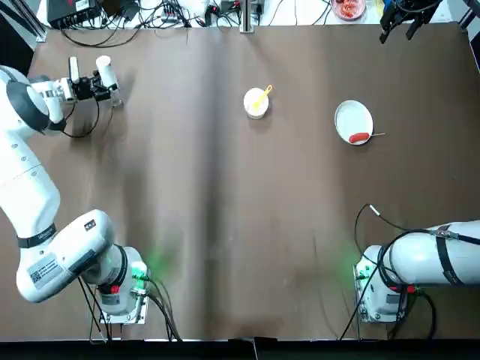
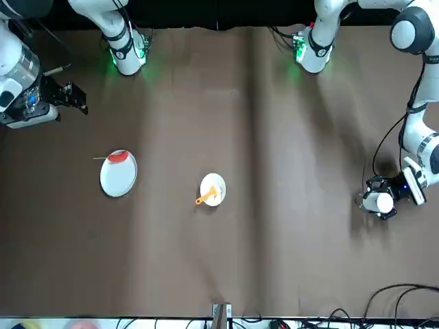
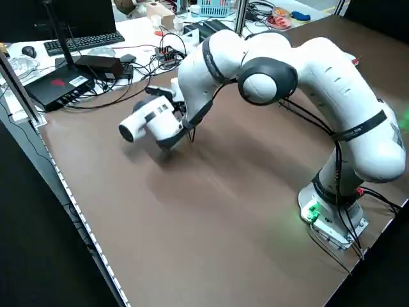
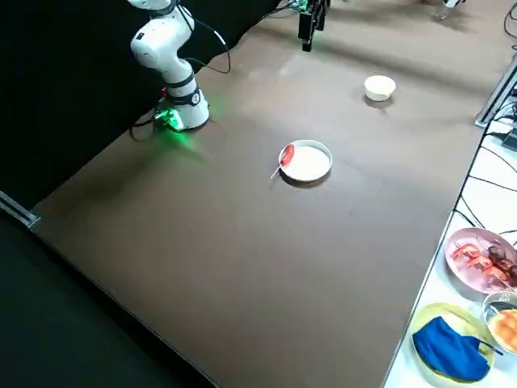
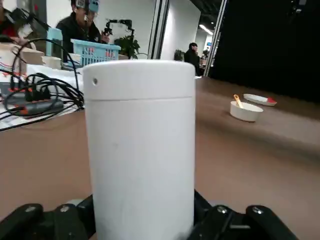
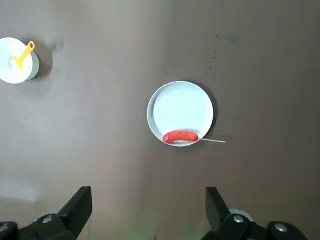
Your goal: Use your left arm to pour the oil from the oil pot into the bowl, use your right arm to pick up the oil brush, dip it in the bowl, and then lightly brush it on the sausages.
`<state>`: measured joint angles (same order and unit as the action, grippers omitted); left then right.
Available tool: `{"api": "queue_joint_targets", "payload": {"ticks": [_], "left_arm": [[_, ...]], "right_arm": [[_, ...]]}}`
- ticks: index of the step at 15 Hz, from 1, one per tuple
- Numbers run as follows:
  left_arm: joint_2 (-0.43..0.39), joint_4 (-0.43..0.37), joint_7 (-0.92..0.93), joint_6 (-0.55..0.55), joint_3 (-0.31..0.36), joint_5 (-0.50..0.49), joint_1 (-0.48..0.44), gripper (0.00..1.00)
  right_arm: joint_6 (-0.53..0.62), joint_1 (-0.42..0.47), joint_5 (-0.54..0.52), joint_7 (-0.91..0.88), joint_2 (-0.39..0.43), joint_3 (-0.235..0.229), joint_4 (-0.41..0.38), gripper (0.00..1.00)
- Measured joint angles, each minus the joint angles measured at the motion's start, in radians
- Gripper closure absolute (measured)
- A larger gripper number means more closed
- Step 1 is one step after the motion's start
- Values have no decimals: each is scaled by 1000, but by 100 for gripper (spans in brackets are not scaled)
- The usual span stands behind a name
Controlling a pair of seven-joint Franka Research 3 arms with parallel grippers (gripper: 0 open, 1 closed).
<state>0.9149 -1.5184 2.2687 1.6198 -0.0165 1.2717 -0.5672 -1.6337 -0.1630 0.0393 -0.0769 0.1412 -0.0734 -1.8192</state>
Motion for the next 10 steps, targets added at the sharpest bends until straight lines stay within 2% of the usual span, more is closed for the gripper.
{"api": "queue_joint_targets", "payload": {"ticks": [4,5,10], "left_arm": [[-87,4,-129,7,-2,-68,88,42],[-128,4,-154,19,0,-92,135,42],[-188,4,-306,50,0,-183,256,43]], "right_arm": [[-3,0,0,0,0,0,0,0],[-3,0,0,0,0,1,0,0],[-7,-10,0,0,0,3,0,0]]}}
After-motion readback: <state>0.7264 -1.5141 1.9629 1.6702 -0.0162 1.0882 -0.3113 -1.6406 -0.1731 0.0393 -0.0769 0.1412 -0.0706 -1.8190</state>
